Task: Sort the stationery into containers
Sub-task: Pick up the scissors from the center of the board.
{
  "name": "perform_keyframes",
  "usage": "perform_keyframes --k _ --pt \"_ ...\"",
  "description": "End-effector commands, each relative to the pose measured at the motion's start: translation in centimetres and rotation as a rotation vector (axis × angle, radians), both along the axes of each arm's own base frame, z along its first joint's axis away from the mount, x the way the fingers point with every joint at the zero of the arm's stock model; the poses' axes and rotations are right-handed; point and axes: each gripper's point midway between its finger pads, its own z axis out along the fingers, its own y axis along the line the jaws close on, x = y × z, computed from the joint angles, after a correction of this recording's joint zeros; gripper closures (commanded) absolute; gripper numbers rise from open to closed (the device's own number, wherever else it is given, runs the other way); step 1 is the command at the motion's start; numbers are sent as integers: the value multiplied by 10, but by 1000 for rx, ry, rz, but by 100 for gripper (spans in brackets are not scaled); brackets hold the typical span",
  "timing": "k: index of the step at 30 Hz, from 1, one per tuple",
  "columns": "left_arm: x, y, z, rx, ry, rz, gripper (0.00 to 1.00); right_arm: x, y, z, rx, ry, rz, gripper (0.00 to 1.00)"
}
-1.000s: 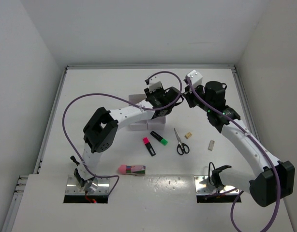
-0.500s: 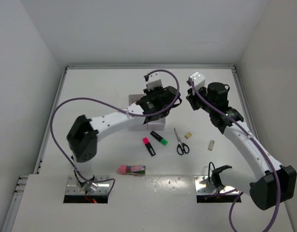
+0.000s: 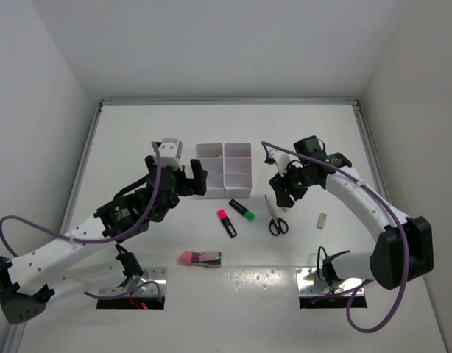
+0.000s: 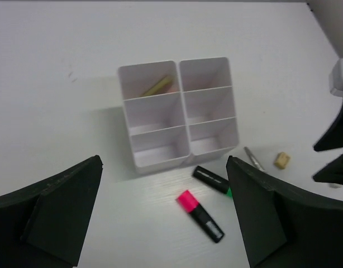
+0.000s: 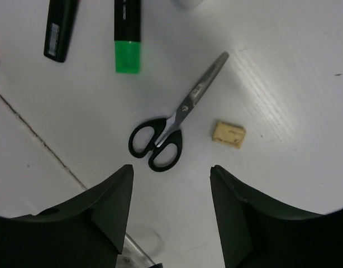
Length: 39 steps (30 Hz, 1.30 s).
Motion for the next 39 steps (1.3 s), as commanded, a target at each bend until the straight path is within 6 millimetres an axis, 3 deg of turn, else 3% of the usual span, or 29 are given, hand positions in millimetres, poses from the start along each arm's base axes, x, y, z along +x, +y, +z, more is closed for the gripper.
perform_keyframes --k 1,3,4,5,9,14,19,30,39 --pt "1 31 -9 34 -52 46 1 -16 5 -6 1 140 34 43" --pt "1 46 -9 27 -78 83 1 -21 8 -13 -2 185 36 52" --pt "1 47 -12 35 -84 80 1 -28 7 -18 -3 221 39 62" --pt "2 51 -25 59 -66 93 1 -28 7 -21 -7 233 38 66" --pt "0 50 -29 59 -70 70 1 -42 12 -33 -11 315 44 73" --pt "-1 50 -24 52 -83 60 1 -52 23 -49 -2 404 31 73" --pt "-5 52 -21 32 -96 52 1 -63 15 -76 -80 470 -16 67" --pt "-7 50 -19 22 -100 34 1 -53 2 -99 -217 475 -132 53" --pt "-9 50 -14 6 -110 26 1 -42 0 -108 -264 482 -227 53"
